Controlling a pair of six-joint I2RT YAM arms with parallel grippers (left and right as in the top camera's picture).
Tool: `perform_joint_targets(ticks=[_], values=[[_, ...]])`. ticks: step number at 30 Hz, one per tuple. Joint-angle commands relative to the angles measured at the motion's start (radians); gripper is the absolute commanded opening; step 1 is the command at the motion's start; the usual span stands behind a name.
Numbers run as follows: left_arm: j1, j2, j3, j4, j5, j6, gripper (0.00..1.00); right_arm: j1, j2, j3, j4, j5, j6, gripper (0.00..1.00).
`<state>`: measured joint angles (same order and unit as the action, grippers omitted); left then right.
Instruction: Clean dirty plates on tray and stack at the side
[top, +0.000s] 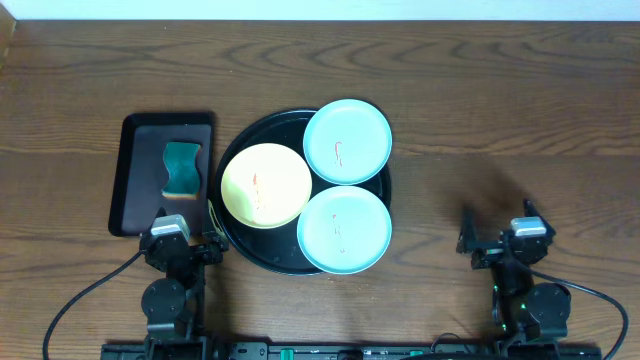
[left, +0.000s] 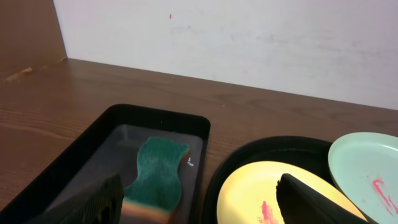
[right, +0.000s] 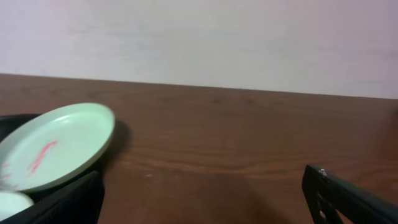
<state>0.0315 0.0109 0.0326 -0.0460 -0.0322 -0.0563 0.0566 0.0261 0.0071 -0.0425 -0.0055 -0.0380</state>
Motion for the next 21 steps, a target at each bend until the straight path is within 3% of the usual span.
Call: perform_joint_targets(ticks=[1, 2, 12, 21], values=[[-0.003, -0.005, -0.029, -0.023, -0.004, -0.016, 0.79, 0.006, 0.000, -0.002, 0.014, 0.080, -0.012, 0.99], [-0.003, -0.005, -0.029, -0.022, -0.004, -0.021, 1.00, 0.006, 0.000, -0.002, 0.023, 0.079, -0.011, 0.99], [-0.003, 0.019, 0.026, -0.021, -0.004, -0.053, 1.00, 0.006, 0.001, 0.044, 0.027, 0.079, 0.068, 0.99], [-0.003, 0.240, 0.245, -0.137, -0.004, -0.049, 1.00, 0.006, 0.137, 0.224, -0.026, 0.076, 0.063, 0.99]])
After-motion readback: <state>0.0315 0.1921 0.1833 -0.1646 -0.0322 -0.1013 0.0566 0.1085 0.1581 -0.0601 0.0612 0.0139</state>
